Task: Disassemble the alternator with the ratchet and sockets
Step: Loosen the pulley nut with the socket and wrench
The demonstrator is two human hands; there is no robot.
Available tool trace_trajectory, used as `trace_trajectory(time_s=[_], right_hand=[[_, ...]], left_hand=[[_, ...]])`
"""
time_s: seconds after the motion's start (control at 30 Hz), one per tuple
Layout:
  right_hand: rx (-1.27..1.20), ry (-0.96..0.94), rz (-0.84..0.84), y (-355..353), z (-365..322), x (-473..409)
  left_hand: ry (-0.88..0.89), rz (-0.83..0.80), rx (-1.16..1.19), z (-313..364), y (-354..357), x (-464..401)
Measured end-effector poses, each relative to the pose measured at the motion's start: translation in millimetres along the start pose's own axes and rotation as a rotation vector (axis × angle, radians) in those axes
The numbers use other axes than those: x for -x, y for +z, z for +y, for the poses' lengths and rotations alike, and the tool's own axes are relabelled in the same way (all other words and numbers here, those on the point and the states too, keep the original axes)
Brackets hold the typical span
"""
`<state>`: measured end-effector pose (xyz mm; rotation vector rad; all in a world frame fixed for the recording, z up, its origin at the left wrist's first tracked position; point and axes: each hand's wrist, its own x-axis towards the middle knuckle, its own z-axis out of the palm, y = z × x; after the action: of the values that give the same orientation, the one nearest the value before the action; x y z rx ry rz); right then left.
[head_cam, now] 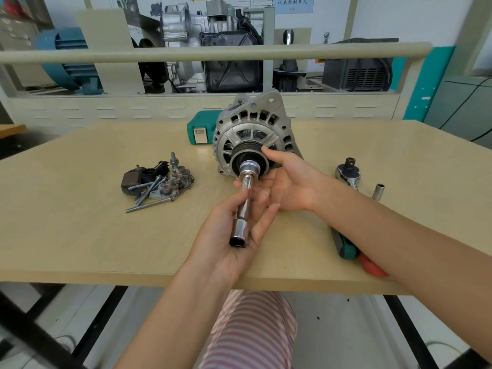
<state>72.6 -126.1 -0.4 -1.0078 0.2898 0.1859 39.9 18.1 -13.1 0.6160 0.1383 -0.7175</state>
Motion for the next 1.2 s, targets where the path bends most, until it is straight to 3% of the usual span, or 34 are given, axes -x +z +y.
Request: trace_trajectory(time_s=[0.27, 0.37, 0.43, 0.7, 0.93, 1.07, 1.2], right_hand=[[-0.061, 0.051, -0.039, 1, 2, 3], [0.036, 0.044, 0.004, -2, 1, 1], [0.079, 0.044, 0.024, -2, 1, 1], [-0.187, -0.010, 0.058, 8, 1, 2], [-0.225, 0.001, 0.040, 7, 2, 2], [-0.207, -0.016, 0.055, 7, 2, 2], [-0.162, -0.006, 0.047, 7, 2, 3]], left_hand=[[-0.192, -0.077, 0.046, 8, -4, -2], [-0.209, -0.094, 0.077, 9, -5, -2], [-0.188, -0.092, 0.046, 9, -6, -3], [-0.080, -0.037, -0.068, 2, -1, -1], [0.108, -0.003, -0.230, -5, -5, 4], [0.106, -0.022, -0.386, -4, -10, 11], [0.119, -0.001, -0.303, -3, -8, 9]])
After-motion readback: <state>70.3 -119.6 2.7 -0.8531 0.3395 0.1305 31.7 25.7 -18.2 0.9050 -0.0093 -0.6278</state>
